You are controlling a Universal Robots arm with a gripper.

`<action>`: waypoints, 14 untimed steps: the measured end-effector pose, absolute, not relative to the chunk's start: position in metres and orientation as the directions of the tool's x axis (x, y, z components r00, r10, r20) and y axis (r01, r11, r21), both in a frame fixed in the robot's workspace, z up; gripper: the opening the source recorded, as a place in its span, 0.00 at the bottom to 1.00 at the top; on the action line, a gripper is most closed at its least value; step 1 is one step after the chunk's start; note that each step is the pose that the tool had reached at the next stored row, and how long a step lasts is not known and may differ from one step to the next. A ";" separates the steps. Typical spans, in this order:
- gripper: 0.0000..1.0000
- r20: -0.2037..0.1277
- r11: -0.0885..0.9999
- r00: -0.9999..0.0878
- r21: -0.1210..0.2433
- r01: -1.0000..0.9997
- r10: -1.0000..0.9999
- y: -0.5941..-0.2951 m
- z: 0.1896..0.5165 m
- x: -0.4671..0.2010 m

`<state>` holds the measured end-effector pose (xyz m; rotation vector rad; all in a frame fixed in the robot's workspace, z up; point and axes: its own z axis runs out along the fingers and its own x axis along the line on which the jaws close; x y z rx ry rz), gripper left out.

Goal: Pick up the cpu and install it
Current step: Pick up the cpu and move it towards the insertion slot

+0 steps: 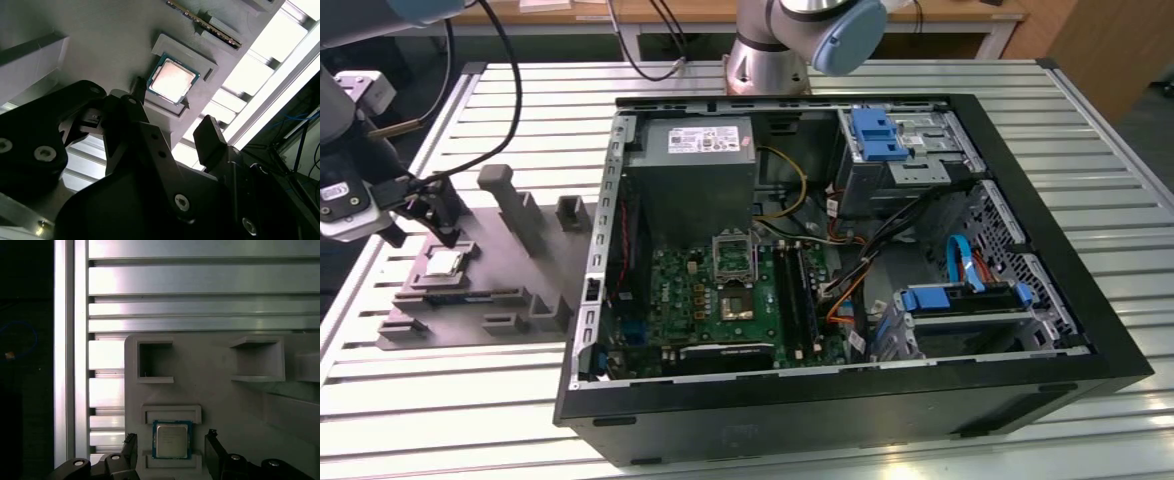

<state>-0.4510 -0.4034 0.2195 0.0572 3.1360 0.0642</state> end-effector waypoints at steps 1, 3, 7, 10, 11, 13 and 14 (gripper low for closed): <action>0.65 -0.004 0.998 -0.999 0.041 0.036 0.037 -0.403 0.219 -0.451; 0.65 -0.004 0.998 -0.999 0.041 0.036 0.037 -0.403 0.218 -0.451; 0.65 -0.004 0.998 -0.999 0.041 0.036 0.037 -0.403 0.217 -0.451; 0.65 -0.004 0.998 -0.999 0.041 0.036 0.037 -0.403 0.217 -0.451; 0.65 -0.004 0.998 -0.999 0.041 0.036 0.037 -0.403 0.217 -0.451; 0.65 -0.004 0.998 -0.999 0.041 0.036 0.037 -0.403 0.217 -0.451; 0.65 -0.004 0.998 -0.999 0.041 0.036 0.037 -0.403 0.216 -0.451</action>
